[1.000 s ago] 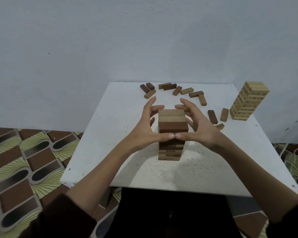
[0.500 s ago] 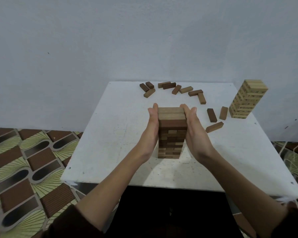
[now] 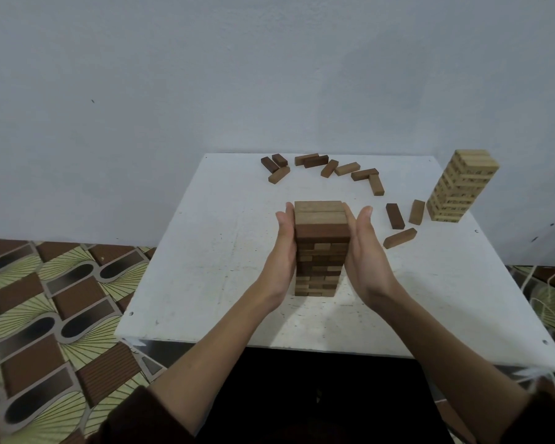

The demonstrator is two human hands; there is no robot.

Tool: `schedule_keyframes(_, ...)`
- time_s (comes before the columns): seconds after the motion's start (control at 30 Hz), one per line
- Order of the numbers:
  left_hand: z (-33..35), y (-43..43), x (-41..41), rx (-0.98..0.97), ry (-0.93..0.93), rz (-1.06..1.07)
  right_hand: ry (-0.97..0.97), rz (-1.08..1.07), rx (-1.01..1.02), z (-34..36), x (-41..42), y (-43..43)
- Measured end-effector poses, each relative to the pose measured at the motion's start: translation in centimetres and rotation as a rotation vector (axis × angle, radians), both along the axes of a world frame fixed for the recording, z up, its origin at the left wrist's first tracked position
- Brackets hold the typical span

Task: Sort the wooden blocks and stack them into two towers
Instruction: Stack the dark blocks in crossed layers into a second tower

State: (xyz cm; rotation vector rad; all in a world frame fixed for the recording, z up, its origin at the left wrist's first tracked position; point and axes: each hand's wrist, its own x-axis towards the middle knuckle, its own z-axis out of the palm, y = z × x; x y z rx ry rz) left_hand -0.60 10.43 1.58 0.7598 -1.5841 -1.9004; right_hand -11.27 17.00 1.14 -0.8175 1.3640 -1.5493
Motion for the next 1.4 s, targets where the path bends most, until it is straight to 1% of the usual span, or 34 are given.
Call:
schedule_keyframes(0.07, -1.3, 0.0, 0.2, -0.029, -0.014, -0.037, 0.04, 0.016, 0.013, -0.8, 0.1, 0.1)
schedule_keyframes(0.23, -2.3, -0.2, 0.6, -0.002, -0.08, -0.038, 0.072, 0.023, 0.025, -2.0, -0.5, 0.6)
schedule_keyframes(0.3, -2.9, -1.0, 0.8, 0.009, -0.089, -0.021, 0.113, -0.02, 0.063, -2.6, -1.3, 0.5)
schedule_keyframes(0.43, -2.9, -2.7, 1.5, 0.005, -0.08, 0.081, 0.374, -0.283, 0.176, -3.3, -5.3, 0.0)
schedule_keyframes(0.53, -3.0, -4.2, 1.7, -0.04, -0.104, 0.158, 0.562, -0.355, 0.271, -4.2, -9.2, -0.5)
schedule_keyframes(0.6, -2.9, -5.1, 1.8, -0.066, -0.151, 0.199, 0.742, -0.374, 0.392, -4.8, -11.7, -0.8)
schedule_keyframes(0.63, -3.0, -5.6, 1.9, -0.066, -0.169, 0.216, 0.865, -0.373, 0.475, -5.3, -12.8, -0.8)
schedule_keyframes(0.67, -3.1, -6.0, 1.9, -0.065, -0.187, 0.232, 0.987, -0.358, 0.555, -5.9, -14.0, -1.1)
schedule_keyframes(0.7, -3.3, -6.4, 1.9, -0.074, -0.205, 0.239, 1.064, -0.33, 0.632, -6.4, -14.7, -1.3)
schedule_keyframes(0.73, -3.5, -6.8, 1.9, -0.088, -0.214, 0.235, 1.086, -0.296, 0.694, -6.8, -15.3, -1.5)
schedule_keyframes(0.8, -3.7, -7.4, 1.8, -0.138, -0.254, 0.211, 1.052, -0.232, 0.759, -7.6, -15.9, -2.0)
schedule_keyframes(0.83, -3.9, -7.8, 1.6, -0.156, -0.285, 0.198, 1.046, -0.21, 0.762, -7.8, -15.9, -2.1)
schedule_keyframes(0.97, -5.6, -9.9, 0.6, -0.236, -0.356, 0.151, 1.102, -0.166, 0.639, -8.8, -15.3, -4.0)
schedule_keyframes(1.03, -7.5, -11.0, 0.1, -0.327, -0.438, 0.126, 1.174, -0.122, 0.583, -9.4, -14.8, -5.0)
schedule_keyframes(1.13, -9.1, -12.2, -1.3, -0.381, -0.557, 0.135, 1.214, -0.02, 0.533, -9.3, -13.5, -6.5)
schedule_keyframes(1.2, -8.8, -12.5, -2.3, -0.411, -0.511, 0.104, 1.264, 0.096, 0.454, -9.3, -13.1, -7.9)
schedule_keyframes(1.3, -8.8, -13.1, -3.4, -0.4, -0.517, 0.005, 1.318, 0.273, 0.342, -10.5, -13.3, -9.8)
schedule_keyframes(1.33, -8.9, -13.5, -3.7, -0.376, -0.51, -0.011, 1.31, 0.285, 0.317, -10.5, -13.2, -10.3)
schedule_keyframes(1.4, -9.1, -14.1, -4.2, -0.359, -0.499, -0.043, 1.189, 0.209, 0.233, -9.7, -12.4, -10.6)
